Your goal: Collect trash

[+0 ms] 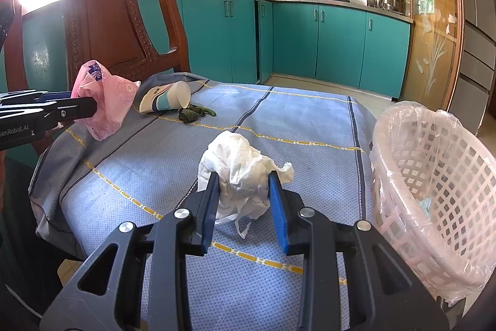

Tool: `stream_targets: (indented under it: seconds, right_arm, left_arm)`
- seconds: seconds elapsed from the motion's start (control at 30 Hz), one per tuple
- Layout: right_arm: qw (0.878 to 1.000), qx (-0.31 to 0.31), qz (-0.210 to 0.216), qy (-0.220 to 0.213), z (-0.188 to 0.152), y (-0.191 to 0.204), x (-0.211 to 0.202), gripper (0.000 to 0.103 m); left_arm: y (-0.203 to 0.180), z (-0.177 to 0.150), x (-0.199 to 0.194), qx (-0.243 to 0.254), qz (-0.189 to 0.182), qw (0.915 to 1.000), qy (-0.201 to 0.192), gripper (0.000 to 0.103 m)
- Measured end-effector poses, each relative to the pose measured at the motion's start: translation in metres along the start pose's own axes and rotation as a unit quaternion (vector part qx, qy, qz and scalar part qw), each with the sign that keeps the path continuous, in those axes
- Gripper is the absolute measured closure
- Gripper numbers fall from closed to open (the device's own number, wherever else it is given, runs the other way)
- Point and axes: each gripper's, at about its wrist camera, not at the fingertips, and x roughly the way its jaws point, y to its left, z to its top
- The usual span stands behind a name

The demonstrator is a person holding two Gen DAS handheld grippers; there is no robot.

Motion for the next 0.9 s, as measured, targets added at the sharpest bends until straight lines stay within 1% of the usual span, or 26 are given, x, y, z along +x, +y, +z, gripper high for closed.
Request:
stream_targets:
  seconds: [0.9]
  right_arm:
    - [1.0, -0.002, -0.001, 0.0, 0.0005, 0.0008, -0.0015, 0.071]
  left_arm:
    - [-0.0006, 0.0004, -0.0016, -0.001, 0.0, 1.0, -0.004, 0.063]
